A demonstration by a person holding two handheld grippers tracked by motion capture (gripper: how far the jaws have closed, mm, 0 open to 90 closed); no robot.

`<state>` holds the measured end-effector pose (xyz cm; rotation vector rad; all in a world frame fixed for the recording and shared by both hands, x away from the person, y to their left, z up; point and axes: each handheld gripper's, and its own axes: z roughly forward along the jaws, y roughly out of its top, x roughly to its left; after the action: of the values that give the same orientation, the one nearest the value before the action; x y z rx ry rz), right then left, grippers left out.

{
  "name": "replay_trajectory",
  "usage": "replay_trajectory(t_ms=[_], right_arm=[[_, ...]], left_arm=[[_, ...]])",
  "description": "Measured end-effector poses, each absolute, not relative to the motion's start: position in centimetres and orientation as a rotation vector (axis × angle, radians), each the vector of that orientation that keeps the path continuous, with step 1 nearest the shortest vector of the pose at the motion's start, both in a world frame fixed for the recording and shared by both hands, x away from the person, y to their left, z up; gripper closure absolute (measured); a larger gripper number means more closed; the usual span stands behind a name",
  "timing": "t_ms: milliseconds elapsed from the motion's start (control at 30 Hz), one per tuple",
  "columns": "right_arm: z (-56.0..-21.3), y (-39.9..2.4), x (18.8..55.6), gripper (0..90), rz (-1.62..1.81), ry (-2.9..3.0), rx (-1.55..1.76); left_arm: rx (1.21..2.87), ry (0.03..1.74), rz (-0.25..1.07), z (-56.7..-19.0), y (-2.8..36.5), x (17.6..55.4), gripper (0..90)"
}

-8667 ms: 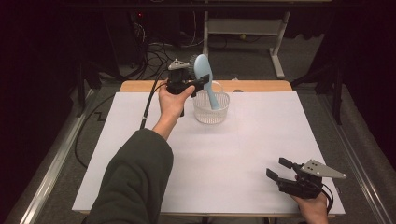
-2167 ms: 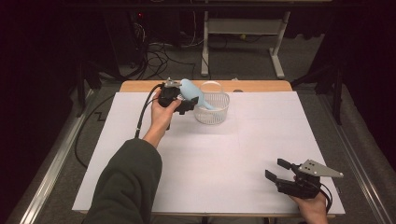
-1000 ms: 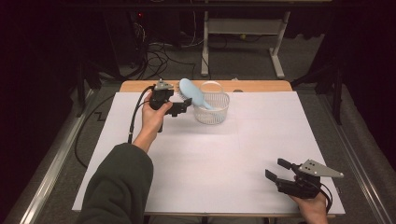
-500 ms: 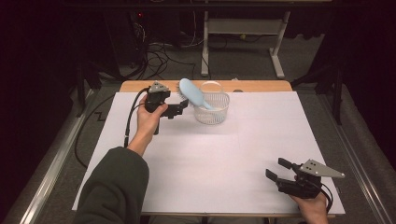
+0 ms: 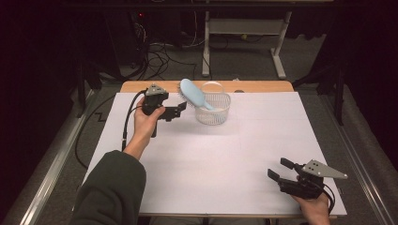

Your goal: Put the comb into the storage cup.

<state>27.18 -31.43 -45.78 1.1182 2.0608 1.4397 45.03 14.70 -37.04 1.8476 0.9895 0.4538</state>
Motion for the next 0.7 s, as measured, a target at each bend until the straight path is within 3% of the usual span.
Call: replay_trajectory(t_ms=[700], right_arm=[[-45.7,-31.7,27.3,29.2,1.433,2.040,1.117]], left_arm=[[1.859,0.967,0.452,-37.4,15.0,43.9,16.1]])
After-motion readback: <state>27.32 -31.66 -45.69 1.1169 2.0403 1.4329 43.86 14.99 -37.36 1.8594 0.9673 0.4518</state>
